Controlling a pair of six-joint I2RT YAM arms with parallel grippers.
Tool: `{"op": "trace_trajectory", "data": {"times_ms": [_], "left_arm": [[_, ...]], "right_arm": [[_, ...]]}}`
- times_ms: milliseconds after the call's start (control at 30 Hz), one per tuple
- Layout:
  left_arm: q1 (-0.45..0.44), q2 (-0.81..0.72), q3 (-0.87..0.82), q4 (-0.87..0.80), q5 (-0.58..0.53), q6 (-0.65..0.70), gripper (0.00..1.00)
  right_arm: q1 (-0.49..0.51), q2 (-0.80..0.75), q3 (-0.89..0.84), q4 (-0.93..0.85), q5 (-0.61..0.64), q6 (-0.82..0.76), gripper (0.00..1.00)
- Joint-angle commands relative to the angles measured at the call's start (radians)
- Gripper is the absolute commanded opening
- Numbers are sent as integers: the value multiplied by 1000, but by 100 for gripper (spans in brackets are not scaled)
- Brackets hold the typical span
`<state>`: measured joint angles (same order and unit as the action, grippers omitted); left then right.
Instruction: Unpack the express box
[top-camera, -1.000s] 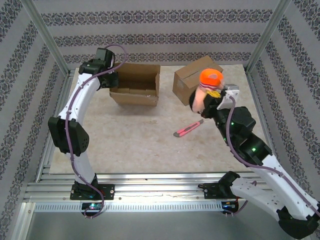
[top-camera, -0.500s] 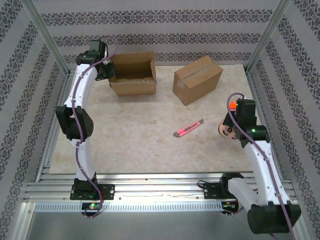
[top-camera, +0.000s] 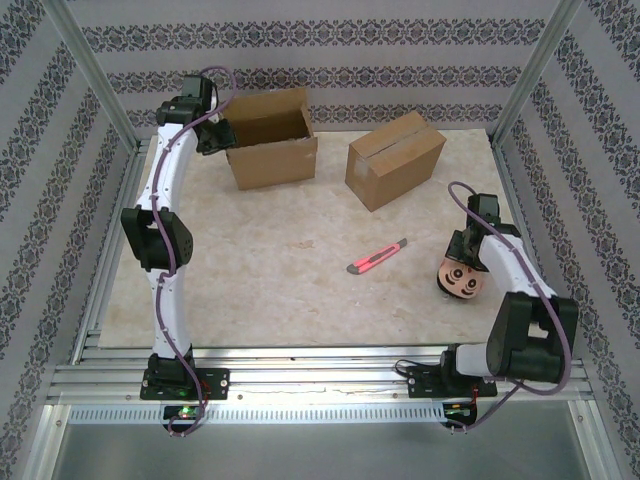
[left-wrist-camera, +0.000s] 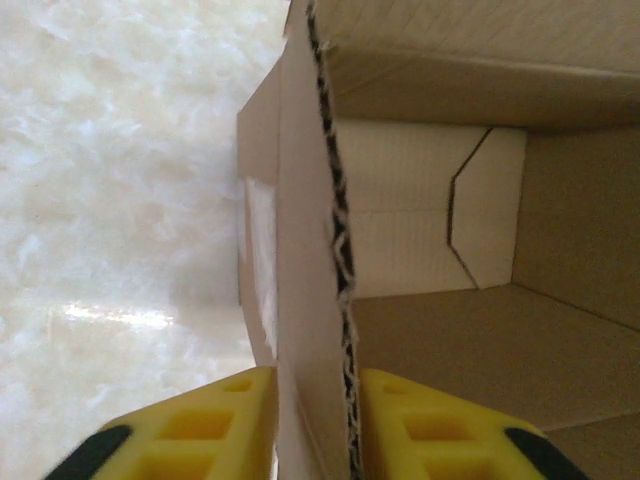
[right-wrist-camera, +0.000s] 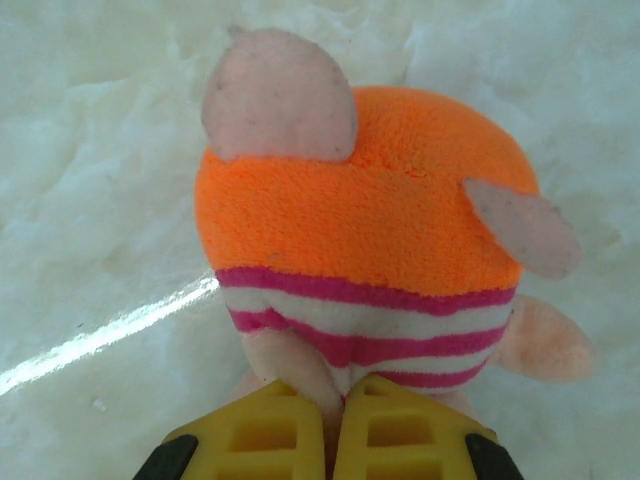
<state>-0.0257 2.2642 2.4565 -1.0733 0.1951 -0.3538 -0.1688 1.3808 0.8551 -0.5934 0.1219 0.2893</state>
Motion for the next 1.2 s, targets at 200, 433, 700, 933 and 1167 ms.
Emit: {"op": "trace_trajectory", "data": {"times_ms": [200,433,700,933,1167], "left_arm": [[26,20,67,9,59,-16,58],[26,-41,72,72,82,8,100],[20,-150,61,83,135,59,100],[-49,-307,-59,68,134,126,100],[-133,-552,-448,246,142,118,100]], "right_arm": [[-41,75,16,47,10,4,0],[-54,53,22,35,-11,11,55],[-53,-54,74,-16,-72,18,90],[-53,-134,202,-12,-218,12,98],[-53,17,418,120,-429,-11,98]]}}
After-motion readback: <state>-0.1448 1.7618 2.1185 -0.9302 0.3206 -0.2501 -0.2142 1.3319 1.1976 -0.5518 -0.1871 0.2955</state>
